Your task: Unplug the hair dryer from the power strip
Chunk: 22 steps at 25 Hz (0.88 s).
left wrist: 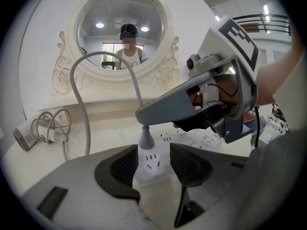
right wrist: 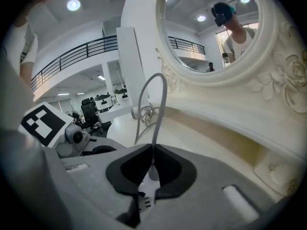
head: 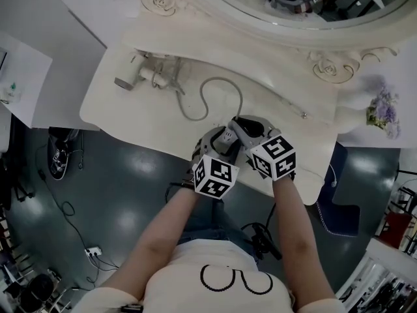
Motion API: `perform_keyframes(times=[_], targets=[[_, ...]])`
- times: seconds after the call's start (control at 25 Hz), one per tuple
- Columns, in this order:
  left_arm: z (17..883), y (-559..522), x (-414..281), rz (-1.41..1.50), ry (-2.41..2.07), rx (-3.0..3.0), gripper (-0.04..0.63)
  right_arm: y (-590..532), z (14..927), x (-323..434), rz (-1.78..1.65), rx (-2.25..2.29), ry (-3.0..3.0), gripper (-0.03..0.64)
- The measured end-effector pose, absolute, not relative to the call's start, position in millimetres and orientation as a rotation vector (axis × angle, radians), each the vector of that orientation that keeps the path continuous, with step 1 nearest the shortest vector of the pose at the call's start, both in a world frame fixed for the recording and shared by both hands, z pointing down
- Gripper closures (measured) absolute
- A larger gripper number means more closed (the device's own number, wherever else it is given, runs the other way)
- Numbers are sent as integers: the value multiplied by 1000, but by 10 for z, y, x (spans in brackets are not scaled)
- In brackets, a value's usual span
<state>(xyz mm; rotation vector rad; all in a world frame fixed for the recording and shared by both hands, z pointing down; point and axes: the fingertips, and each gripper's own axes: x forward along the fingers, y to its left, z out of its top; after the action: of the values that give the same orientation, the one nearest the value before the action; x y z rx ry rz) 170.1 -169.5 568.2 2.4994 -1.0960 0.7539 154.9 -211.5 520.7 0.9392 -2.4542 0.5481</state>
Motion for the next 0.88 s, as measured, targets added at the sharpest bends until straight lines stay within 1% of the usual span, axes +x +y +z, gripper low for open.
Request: perform_keyframes(times=[0.12, 0.28, 0.88], targets=[[5682, -1724, 1675, 742, -1109, 2492, 391, -2143, 5193, 1587, 591, 951, -2482, 597], [5682, -1778, 1649, 744, -1107, 2483, 454, -2083, 5181, 1615, 571, 944, -2475, 598], [5690, -1803, 1676, 777, -1076, 2509, 454, -2101, 5175, 1614, 524, 915, -2435, 597]])
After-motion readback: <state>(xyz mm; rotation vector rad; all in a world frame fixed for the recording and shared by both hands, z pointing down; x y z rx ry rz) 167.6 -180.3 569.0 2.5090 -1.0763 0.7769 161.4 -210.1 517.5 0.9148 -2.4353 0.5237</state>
